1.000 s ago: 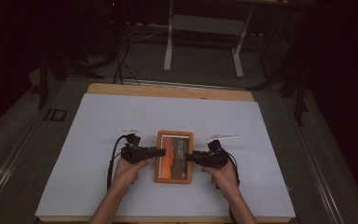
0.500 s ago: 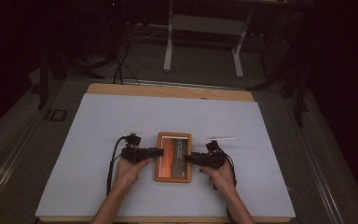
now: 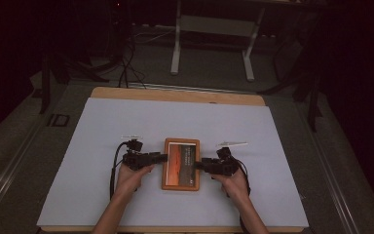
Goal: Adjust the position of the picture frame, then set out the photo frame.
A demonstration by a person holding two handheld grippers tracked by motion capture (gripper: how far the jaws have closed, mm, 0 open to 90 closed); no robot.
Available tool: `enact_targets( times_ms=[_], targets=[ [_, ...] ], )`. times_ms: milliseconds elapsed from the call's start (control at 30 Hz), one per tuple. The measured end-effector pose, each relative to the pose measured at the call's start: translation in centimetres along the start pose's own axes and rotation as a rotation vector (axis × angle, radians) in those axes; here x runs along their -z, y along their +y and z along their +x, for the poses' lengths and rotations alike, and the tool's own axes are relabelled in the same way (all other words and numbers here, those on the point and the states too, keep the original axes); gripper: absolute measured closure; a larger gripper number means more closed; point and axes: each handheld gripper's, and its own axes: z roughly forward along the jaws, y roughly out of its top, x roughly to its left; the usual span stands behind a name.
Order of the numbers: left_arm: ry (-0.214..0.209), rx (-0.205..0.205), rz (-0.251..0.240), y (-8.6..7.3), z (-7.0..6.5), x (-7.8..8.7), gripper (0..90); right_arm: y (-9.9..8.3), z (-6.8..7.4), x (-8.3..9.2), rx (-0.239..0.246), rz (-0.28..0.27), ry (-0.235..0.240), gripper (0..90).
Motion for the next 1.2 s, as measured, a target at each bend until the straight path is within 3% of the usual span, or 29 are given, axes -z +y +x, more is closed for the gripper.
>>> enact_targets(
  times_ms=[33, 200, 233, 367, 500, 533, 567, 600, 833, 1033, 1200],
  targets=[
    [0.023, -0.012, -0.012, 0.1, -0.1, 0.5, 44.6, 0.1, 0.2, 0.4, 0.023, -0.006, -0.016, 53.6],
    [0.059, -0.042, -0.043, 0.1, -0.5, 1.4, 44.5, 0.3, 0.6, 1.1, 0.067, -0.026, -0.039, 53.0],
    [0.063, -0.05, -0.05, 0.1, -0.7, 1.7, 44.4, 0.5, 0.8, 1.5, 0.096, -0.034, -0.05, 52.6],
    [0.107, -0.121, -0.086, -0.1, -1.9, 2.9, 44.1, 0.8, 1.0, 2.3, 0.125, -0.054, -0.066, 52.4],
    [0.133, -0.161, -0.109, -0.2, -2.4, 3.4, 44.1, 0.9, 1.1, 2.6, 0.144, -0.062, -0.085, 52.4],
    [0.139, -0.191, -0.109, -0.2, -2.8, 3.7, 44.1, 1.0, 1.4, 3.0, 0.176, -0.071, -0.113, 52.5],
    [0.139, -0.191, -0.109, -0.2, -2.8, 3.7, 44.1, 1.0, 1.4, 3.1, 0.182, -0.073, -0.124, 52.6],
    [0.154, -0.221, -0.11, -0.3, -3.1, 3.8, 44.1, 1.1, 1.6, 3.1, 0.19, -0.076, -0.132, 52.5],
    [0.166, -0.296, -0.128, -0.5, -4.1, 4.2, 44.1, 1.3, 2.3, 3.2, 0.242, -0.088, -0.162, 52.1],
    [0.175, -0.32, -0.108, -0.6, -4.5, 4.1, 44.6, 1.1, 2.8, 2.7, 0.28, -0.06, -0.189, 53.4],
    [0.172, -0.336, -0.107, -0.5, -4.8, 4.1, 44.6, 1.2, 2.8, 2.6, 0.28, -0.055, -0.188, 55.0]
  ],
)
